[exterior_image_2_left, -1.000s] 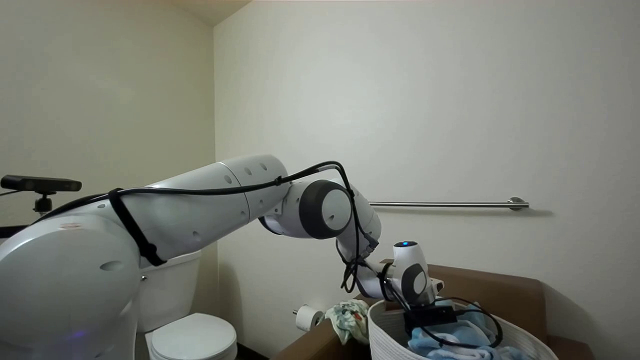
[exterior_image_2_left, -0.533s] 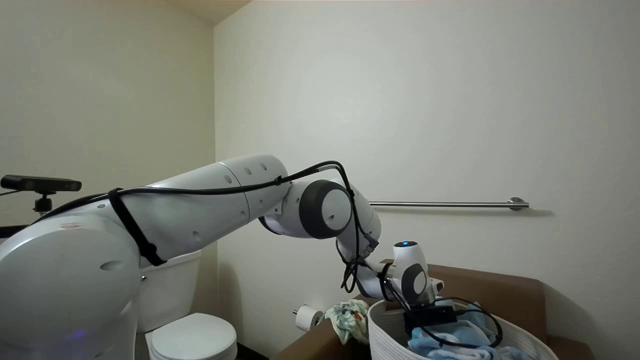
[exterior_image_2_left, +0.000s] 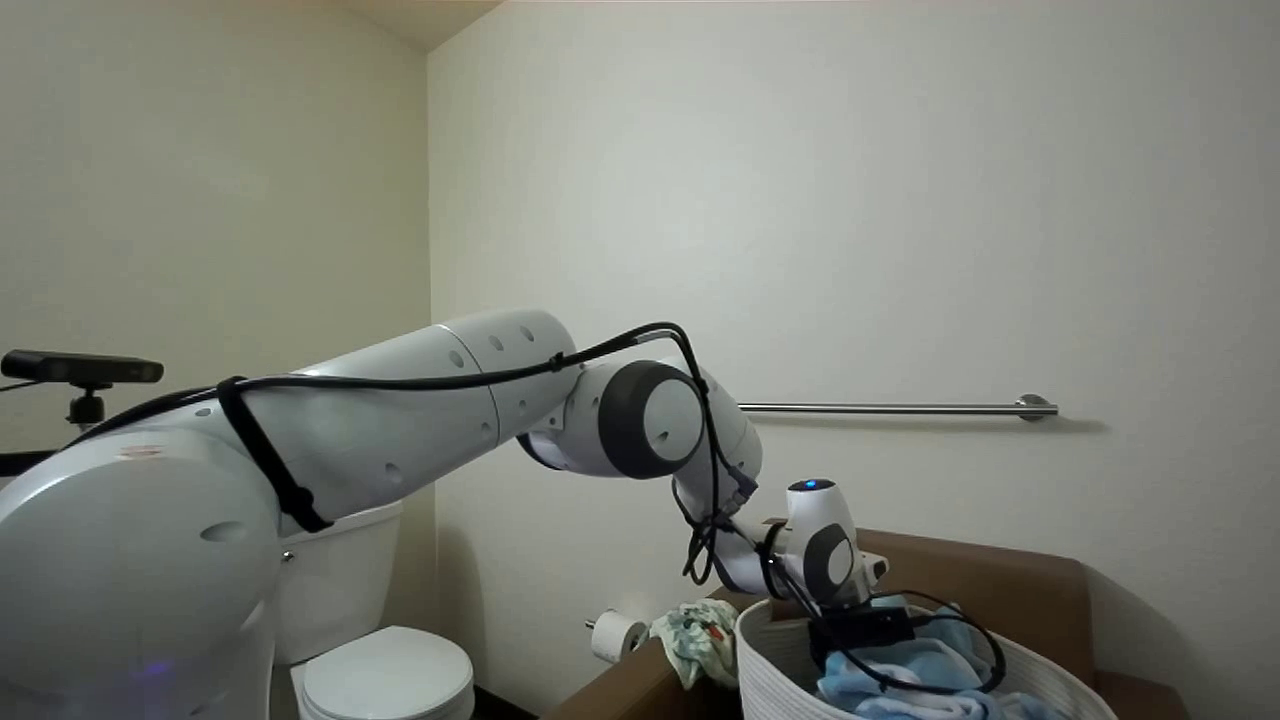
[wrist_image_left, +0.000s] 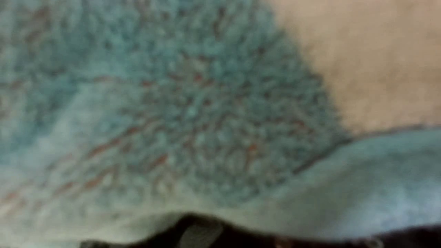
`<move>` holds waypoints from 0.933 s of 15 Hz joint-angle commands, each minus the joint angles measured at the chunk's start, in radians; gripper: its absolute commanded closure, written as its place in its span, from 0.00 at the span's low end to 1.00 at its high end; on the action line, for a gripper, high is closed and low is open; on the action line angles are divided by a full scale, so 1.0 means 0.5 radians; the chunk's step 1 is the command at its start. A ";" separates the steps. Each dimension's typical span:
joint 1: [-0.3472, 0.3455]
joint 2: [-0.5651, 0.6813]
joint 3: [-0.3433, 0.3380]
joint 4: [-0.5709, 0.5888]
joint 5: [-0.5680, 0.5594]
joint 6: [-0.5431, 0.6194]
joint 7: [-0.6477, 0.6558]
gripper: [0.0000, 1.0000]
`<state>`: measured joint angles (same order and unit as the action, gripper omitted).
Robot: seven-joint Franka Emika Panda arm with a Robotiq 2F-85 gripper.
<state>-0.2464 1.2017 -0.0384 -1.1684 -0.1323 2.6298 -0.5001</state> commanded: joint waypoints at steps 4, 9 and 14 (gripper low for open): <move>0.025 0.010 -0.018 0.055 -0.040 0.015 0.081 0.03; 0.045 -0.029 -0.032 0.048 -0.051 0.049 0.087 0.00; 0.079 -0.101 -0.067 -0.013 -0.076 0.184 0.106 0.00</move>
<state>-0.2235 1.1977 -0.0499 -1.1191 -0.1336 2.6720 -0.4935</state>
